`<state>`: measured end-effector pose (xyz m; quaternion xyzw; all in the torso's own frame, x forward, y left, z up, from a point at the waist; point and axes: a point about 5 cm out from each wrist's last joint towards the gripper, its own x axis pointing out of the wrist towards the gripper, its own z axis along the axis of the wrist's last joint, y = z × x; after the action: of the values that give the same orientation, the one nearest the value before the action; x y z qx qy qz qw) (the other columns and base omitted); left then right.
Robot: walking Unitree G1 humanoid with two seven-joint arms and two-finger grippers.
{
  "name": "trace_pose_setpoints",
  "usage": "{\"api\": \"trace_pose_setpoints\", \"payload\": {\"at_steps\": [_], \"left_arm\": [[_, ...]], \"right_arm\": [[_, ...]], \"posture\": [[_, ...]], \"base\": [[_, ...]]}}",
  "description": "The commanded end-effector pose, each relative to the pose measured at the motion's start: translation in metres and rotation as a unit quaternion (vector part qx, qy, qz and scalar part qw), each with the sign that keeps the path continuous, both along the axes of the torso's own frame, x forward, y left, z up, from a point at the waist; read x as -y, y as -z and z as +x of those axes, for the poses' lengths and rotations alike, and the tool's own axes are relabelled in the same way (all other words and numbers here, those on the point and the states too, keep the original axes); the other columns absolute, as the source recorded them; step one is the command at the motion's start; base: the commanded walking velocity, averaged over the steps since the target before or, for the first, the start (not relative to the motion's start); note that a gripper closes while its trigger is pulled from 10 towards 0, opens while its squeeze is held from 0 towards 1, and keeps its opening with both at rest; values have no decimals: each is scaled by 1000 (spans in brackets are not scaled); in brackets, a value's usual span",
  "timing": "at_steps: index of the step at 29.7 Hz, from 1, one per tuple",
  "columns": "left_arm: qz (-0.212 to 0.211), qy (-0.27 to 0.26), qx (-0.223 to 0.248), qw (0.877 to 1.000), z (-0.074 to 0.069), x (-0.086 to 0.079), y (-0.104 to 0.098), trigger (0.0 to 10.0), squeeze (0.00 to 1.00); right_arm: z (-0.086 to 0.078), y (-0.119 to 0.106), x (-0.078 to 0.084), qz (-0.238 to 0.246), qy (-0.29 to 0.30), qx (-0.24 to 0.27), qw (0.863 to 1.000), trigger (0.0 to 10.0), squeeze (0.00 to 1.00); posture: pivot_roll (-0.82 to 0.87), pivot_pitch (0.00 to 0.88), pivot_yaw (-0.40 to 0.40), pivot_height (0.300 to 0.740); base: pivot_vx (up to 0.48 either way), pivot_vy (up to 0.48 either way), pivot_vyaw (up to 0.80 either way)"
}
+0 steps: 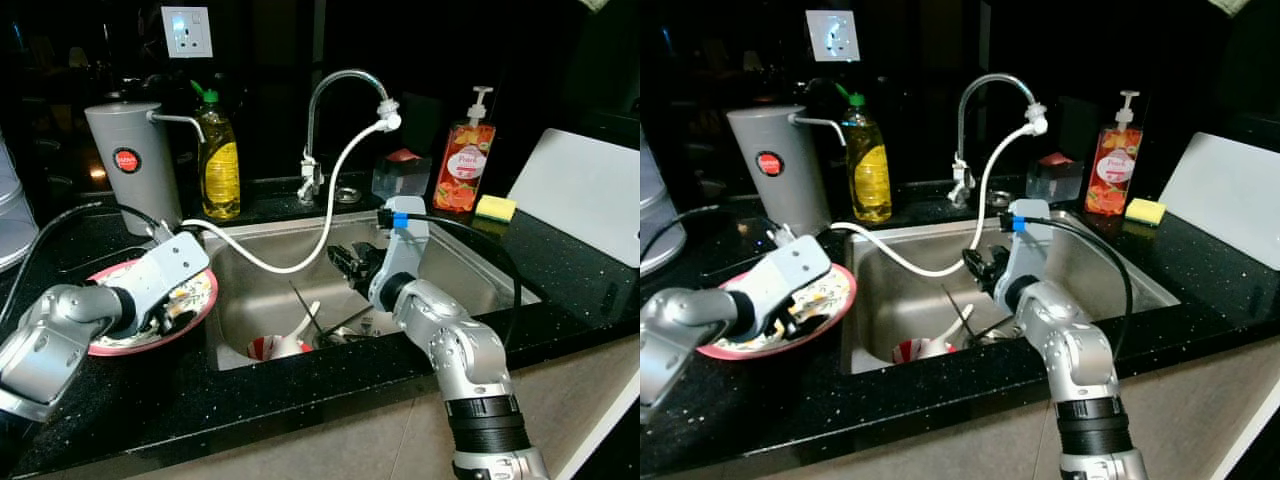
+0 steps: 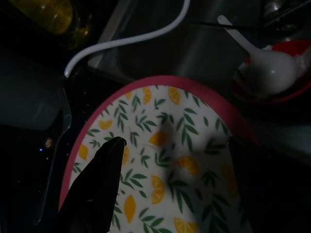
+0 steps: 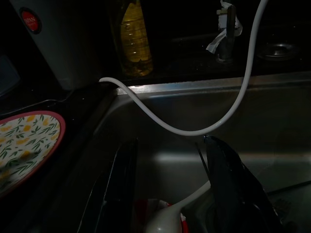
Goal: Kitchen organization
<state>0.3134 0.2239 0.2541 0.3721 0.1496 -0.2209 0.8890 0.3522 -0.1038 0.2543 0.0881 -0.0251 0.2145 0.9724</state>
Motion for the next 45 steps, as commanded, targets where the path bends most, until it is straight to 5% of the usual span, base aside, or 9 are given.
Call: {"api": "trace_pose_setpoints", "payload": {"at_steps": [1, 21, 31, 36, 40, 41, 43, 44, 45], "left_arm": [[-8, -1, 6, 1000, 3, 1, -1, 10000, 0], [-5, -6, -39, 999, 0, -2, 22, 10000, 0], [2, -19, -58, 998, -3, -7, 33, 10000, 0], [11, -32, -57, 998, -3, -12, 35, 10000, 0], [15, -38, -57, 998, -3, -14, 36, 9961, 0], [19, -41, -56, 997, -3, -15, 37, 7804, 0], [25, -45, -55, 997, -3, -17, 37, 6863, 0], [31, -49, -53, 997, -3, -18, 37, 4196, 0], [31, -49, -53, 997, -3, -18, 37, 4196, 0]], "right_arm": [[-1, -1, 0, 2, -1, 2, 1000, 10000, 0], [-2, 1, -4, -10, -17, -2, 1000, 10000, 0], [-18, 12, -29, -69, -120, -5, 990, 10000, 0], [-44, 20, -48, -98, -240, -2, 966, 10000, 0], [-47, 20, -50, -102, -249, 5, 963, 10000, 0], [-46, 19, -49, -101, -246, 5, 964, 10000, 0], [-45, 19, -49, -100, -243, 5, 965, 10000, 0], [-45, 18, -48, -100, -241, 5, 965, 10000, 0], [-45, 18, -48, -100, -241, 5, 965, 10000, 0]], "posture": [[-33, 9, -5, 740], [-36, 8, -8, 740], [-37, 5, -12, 740], [-38, 0, -14, 740], [-38, 0, -15, 740], [-38, 0, -16, 740], [-38, 0, -16, 740], [-37, 0, -17, 740], [-37, 0, -17, 740]], "base": [[0, 0, 0], [0, 0, 0], [0, 0, 0], [0, 0, 0], [0, 0, 0], [0, 0, 0], [0, 0, 0], [0, 0, 0], [0, 0, 0]]}}
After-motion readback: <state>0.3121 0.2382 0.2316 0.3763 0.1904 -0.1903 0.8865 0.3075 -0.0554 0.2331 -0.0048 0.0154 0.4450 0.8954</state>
